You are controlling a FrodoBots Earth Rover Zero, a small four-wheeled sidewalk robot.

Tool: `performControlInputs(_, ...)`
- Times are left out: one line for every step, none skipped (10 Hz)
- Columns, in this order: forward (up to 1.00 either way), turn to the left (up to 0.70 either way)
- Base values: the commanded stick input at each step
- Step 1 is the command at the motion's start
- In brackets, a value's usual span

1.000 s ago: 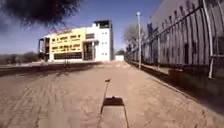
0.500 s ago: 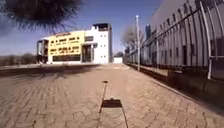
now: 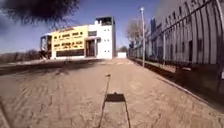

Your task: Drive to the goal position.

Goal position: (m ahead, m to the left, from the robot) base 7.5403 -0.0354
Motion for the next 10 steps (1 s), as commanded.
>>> performControlInputs(0.00, 0.00)
performControlInputs(0.00, 0.00)
performControlInputs(0.34, 0.00)
performControlInputs(0.76, 0.00)
performControlInputs(1.00, 0.00)
performControlInputs(1.00, 0.00)
performControlInputs(1.00, 0.00)
performControlInputs(1.00, 0.00)
performControlInputs(1.00, 0.00)
performControlInputs(1.00, 0.00)
